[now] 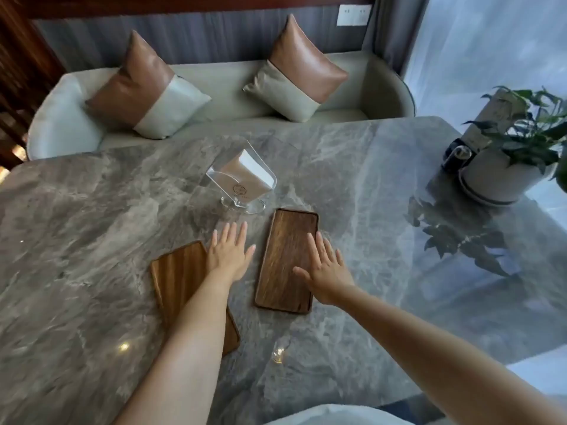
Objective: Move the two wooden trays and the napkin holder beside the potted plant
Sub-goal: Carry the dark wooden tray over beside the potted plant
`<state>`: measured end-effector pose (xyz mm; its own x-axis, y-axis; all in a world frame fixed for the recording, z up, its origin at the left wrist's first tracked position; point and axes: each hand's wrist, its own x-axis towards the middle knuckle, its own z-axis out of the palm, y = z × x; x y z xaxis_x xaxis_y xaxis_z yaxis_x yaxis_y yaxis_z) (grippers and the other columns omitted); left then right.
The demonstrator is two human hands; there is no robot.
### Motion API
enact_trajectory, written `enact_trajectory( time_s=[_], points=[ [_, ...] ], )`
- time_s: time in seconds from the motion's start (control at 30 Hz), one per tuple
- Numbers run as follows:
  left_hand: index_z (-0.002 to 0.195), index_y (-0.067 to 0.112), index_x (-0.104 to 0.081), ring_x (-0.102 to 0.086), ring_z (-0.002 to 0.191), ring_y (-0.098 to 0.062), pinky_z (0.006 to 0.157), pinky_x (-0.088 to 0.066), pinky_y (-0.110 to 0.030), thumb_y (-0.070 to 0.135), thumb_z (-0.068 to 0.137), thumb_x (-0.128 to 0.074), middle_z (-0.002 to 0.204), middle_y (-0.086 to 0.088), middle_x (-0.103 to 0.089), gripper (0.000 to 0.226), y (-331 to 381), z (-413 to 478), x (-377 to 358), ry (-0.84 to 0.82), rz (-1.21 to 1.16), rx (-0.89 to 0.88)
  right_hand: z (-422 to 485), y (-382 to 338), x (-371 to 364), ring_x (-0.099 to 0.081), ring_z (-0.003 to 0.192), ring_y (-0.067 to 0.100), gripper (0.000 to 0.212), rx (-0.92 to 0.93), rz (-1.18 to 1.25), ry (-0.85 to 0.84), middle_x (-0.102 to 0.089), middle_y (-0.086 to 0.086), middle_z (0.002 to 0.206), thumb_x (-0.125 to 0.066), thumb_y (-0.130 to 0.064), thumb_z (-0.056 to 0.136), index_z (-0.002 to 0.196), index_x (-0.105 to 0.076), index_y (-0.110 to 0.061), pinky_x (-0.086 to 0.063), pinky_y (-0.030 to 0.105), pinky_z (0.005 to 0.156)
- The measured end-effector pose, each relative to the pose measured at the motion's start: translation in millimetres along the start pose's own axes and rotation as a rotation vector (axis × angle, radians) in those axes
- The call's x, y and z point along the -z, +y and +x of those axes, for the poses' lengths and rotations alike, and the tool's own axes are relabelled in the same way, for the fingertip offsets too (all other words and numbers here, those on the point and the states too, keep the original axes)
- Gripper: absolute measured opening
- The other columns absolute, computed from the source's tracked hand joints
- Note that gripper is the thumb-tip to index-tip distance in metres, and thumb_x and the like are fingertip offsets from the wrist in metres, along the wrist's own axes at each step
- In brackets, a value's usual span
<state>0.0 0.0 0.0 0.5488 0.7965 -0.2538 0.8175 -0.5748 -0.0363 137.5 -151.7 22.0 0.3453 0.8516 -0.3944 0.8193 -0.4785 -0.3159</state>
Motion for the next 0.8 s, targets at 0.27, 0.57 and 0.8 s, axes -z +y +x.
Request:
enact_trajectory(
  time_s=[0.27,0.57,0.8],
  points=[
    [0.15,0.018,-0.012,-0.033,0.137,-0.032,0.111,-0.026,-0.046,0.043,0.099,-0.021,0.149,-0.017,-0.037,0.058,37.5,46.4,18.8,-0.039,0.019,-0.055,-15.5,9.2,-15.3,-0.055,0.107,0.03,0.057,-0.213,0.455,-0.093,-0.06,0.013,0.116,-0.036,-0.039,0.094,0.143,-0.02,-0.015,-0.044,0.041,0.092],
    [0.15,0.016,-0.012,-0.045,0.129,-0.038,0.104,-0.036,-0.045,0.042,0.1,-0.019,0.144,-0.022,-0.043,0.057,63.2,84.9,15.7,-0.129,-0.048,-0.085,-23.7,9.5,-42.5,-0.06,0.063,0.02,0.035,-0.517,0.91,-0.233,-0.064,0.011,0.079,-0.047,-0.027,0.092,0.117,-0.039,-0.004,-0.048,0.028,0.054],
    [0.151,0.021,-0.002,-0.039,0.135,-0.037,0.11,-0.029,-0.047,0.046,0.099,-0.012,0.148,-0.022,-0.038,0.058,69.0,107.6,18.3,-0.226,-0.027,-0.041,-16.2,2.2,-54.4,-0.058,0.034,0.008,0.014,-0.629,1.179,-0.219,-0.061,0.009,0.062,-0.045,-0.021,0.093,0.094,-0.046,-0.007,-0.05,0.019,0.035]
  ],
)
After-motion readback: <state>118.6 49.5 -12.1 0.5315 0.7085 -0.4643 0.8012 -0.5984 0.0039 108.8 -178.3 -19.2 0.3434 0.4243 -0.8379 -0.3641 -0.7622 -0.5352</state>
